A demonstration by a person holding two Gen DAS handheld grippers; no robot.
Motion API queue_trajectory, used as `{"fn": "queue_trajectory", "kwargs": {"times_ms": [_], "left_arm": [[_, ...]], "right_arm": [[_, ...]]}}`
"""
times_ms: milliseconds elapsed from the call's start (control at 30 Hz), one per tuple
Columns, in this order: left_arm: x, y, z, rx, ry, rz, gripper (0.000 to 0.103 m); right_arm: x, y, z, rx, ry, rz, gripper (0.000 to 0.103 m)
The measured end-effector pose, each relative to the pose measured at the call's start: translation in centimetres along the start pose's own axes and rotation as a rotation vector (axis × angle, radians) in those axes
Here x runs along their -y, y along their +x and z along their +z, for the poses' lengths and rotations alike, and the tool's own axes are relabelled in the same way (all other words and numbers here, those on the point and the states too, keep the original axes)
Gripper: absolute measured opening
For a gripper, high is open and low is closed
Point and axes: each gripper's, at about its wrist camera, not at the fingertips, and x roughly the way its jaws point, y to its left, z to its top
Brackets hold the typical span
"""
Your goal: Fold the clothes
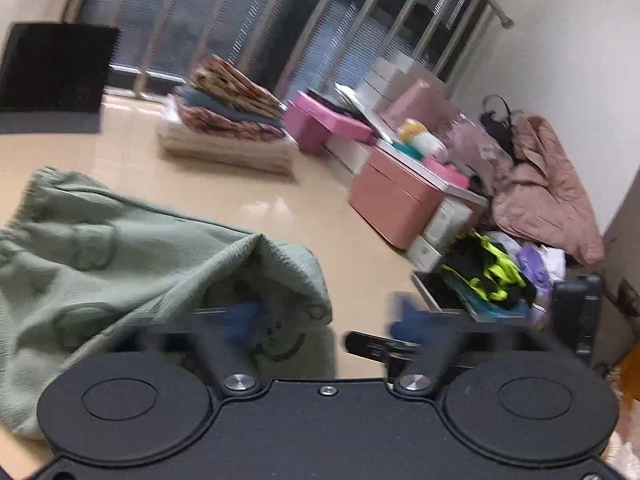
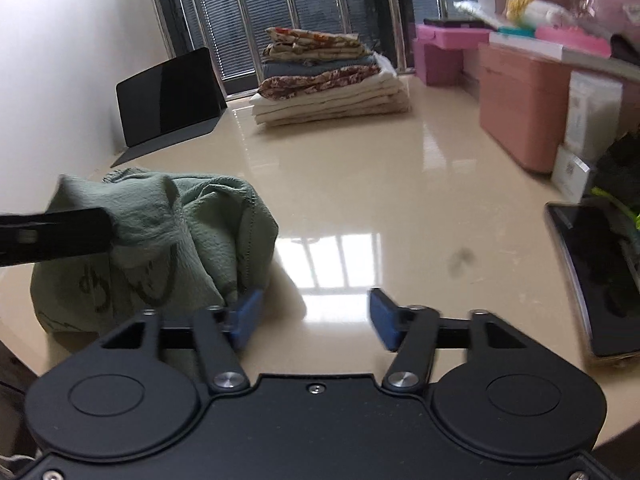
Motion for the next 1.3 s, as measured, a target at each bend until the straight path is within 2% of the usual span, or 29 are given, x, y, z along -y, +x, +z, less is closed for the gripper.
{"fn": "queue_trajectory", "kwargs": {"times_ms": [33, 100, 233, 300, 433, 567, 733, 867, 967, 1033, 1167, 1233, 1267, 1300], "left_arm": [[-0.2, -0.7, -0.2, 0.021, 0.012, 0.005, 0.102], [-0.8, -2.1, -0.5, 0.028, 0.034, -0.005, 0.103], [-3.3, -5.9, -2.1, 0.064, 0.011, 0.057, 0.103], [-4.7, -7.6, -3.0, 0.079, -0.002, 0.12, 0.103], [-8.4, -9.9, -4.1, 0.082, -0.067, 0.297, 0.103], [-12.1, -11.0, -3.6, 0.083, -0.193, 0.38, 0.103], [-15.0, -11.0, -2.4, 0.104, -0.276, 0.423, 0.103], [-16.2, -9.3, -1.7, 0.058, -0.258, 0.504, 0.1], [-17.3, -8.1, -1.3, 0.04, -0.263, 0.545, 0.093], [-18.0, -7.5, -1.0, 0.04, -0.273, 0.542, 0.087], [-19.3, -6.3, -0.5, 0.026, -0.276, 0.523, 0.076], [-19.8, -5.7, -0.5, 0.006, -0.281, 0.509, 0.068], [-19.9, -5.4, -0.4, 0.002, -0.277, 0.505, 0.068], [-20.0, -5.2, -0.3, 0.002, -0.266, 0.504, 0.062]], "right_arm": [[-0.1, -0.6, -0.2, 0.01, -0.011, -0.007, 0.083], [-0.1, -0.9, -0.3, 0.021, -0.026, -0.01, 0.09], [0.3, -1.5, -0.6, 0.028, -0.028, -0.01, 0.09], [0.8, -2.0, -0.7, 0.036, -0.01, -0.013, 0.09], [0.9, -3.6, 0.1, 0.089, 0.001, -0.006, 0.09], [-1.2, -5.4, 3.5, 0.155, -0.088, 0.051, 0.09], [-7.6, -6.6, 10.1, 0.183, -0.331, 0.175, 0.093], [-14.1, -4.3, 13.7, 0.111, -0.51, 0.273, 0.094], [-19.2, 0.1, 15.5, -0.02, -0.613, 0.309, 0.094], [-21.9, 3.7, 16.2, -0.114, -0.642, 0.32, 0.094], [-26.3, 12.0, 16.6, -0.275, -0.668, 0.281, 0.094], [-27.3, 15.8, 16.1, -0.339, -0.669, 0.253, 0.094], [-27.7, 17.1, 15.8, -0.363, -0.672, 0.248, 0.094], [-28.0, 18.5, 15.6, -0.387, -0.674, 0.242, 0.094]]}}
